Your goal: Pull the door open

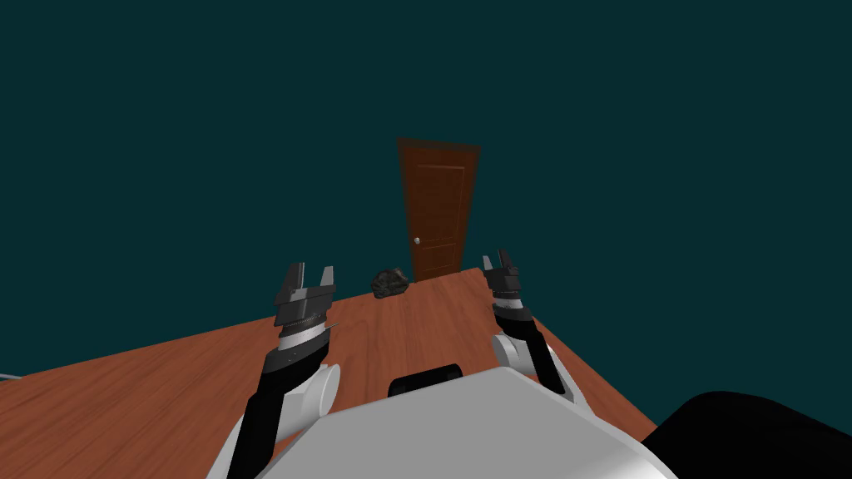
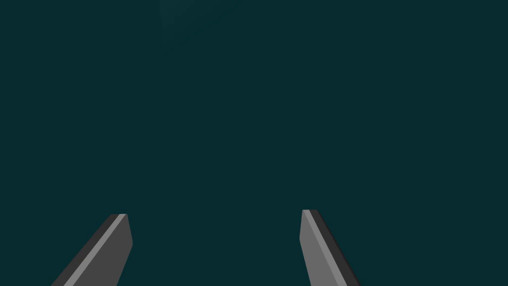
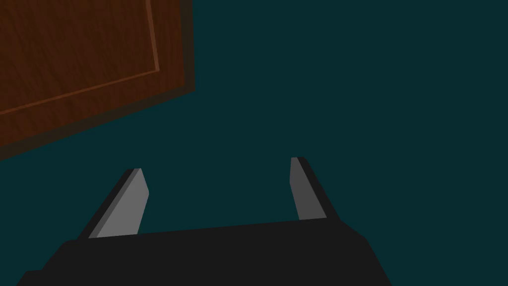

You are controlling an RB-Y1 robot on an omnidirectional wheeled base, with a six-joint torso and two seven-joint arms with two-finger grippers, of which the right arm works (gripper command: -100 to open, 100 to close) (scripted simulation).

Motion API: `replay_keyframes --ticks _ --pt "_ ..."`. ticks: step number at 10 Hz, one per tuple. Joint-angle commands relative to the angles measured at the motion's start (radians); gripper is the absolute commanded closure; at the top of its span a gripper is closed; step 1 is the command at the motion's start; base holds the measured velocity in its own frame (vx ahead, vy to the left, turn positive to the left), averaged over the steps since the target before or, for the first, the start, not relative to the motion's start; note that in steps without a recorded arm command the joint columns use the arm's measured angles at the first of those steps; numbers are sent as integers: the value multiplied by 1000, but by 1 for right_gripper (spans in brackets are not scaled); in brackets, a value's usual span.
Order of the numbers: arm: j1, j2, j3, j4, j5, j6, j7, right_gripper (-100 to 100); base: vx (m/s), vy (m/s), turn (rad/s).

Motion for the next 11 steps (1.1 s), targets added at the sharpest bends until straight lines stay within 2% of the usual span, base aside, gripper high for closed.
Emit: replay_keyframes --ticks 1,6,11 --pt "-9 -9 -8 29 15 -9 22 -100 102 14 -4" --pt "-39 -30 -35 123 62 -38 92 -100 164 35 6" --pt "-72 -48 -64 227 115 -71 170 -100 115 40 4"
